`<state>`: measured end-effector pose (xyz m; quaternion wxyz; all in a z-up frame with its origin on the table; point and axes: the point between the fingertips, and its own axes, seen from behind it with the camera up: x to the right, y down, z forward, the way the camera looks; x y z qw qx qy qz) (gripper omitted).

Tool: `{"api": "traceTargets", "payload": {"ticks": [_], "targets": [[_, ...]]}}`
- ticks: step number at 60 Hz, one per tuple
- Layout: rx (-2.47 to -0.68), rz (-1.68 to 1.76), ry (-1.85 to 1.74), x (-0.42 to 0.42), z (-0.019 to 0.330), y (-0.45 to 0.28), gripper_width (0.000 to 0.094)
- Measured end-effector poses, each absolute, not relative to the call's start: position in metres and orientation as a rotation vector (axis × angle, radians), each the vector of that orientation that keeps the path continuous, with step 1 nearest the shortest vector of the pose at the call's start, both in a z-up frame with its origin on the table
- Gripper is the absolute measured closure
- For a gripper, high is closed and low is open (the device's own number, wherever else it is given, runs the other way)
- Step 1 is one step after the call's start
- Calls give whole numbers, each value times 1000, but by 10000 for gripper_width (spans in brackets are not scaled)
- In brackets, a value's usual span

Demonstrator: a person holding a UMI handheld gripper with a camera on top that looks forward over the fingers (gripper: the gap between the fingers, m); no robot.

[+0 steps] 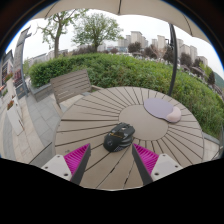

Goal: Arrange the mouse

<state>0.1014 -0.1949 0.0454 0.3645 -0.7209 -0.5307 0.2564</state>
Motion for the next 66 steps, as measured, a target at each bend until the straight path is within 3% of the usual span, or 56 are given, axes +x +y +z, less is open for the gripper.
{"api": "traceTargets", "payload": {"ticks": [19, 43, 47, 50, 58, 66], "targets": [[-1892, 625, -1324, 41, -5, -163, 74], [-1855, 645, -1444, -29, -18, -160, 79], [-1870, 638, -1445, -32, -21, -156, 138], [-1874, 642, -1438, -34, -22, -154, 271], [-1824, 649, -1510, -36, -18, -158, 411], [-1801, 658, -1517, -33, 5, -154, 442]]}}
